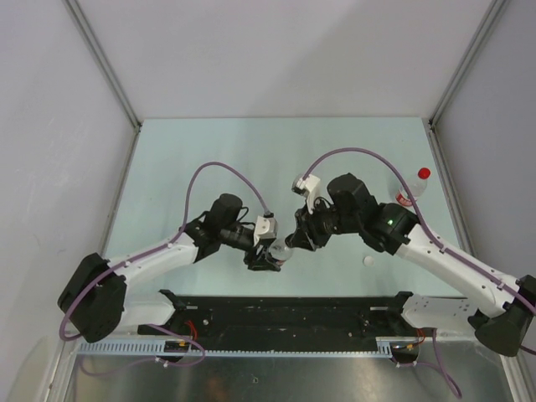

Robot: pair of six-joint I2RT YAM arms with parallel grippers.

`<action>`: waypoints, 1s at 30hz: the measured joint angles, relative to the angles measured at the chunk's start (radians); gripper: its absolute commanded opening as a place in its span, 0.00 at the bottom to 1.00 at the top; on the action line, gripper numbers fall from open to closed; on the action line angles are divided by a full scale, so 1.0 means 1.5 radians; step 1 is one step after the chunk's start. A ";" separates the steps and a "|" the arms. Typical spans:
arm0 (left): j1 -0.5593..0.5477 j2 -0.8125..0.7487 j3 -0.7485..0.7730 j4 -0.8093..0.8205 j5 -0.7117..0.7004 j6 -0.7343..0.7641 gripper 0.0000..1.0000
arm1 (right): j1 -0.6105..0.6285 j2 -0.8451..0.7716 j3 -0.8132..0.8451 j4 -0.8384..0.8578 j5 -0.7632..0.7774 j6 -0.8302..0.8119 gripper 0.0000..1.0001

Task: Screw on the bottle caps
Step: Screw the bottle cap onto the plastic bottle.

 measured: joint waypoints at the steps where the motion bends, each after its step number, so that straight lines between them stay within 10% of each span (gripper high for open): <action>1: -0.001 -0.001 0.000 -0.001 -0.014 0.000 0.38 | -0.002 0.000 -0.003 0.003 0.009 0.020 0.22; 14: -0.016 -0.003 0.000 0.001 -0.124 -0.011 0.33 | -0.005 0.007 -0.014 0.009 0.116 0.262 0.38; 30: -0.019 0.030 0.007 0.152 -0.098 -0.068 0.33 | 0.006 -0.039 -0.032 0.021 0.150 0.243 0.54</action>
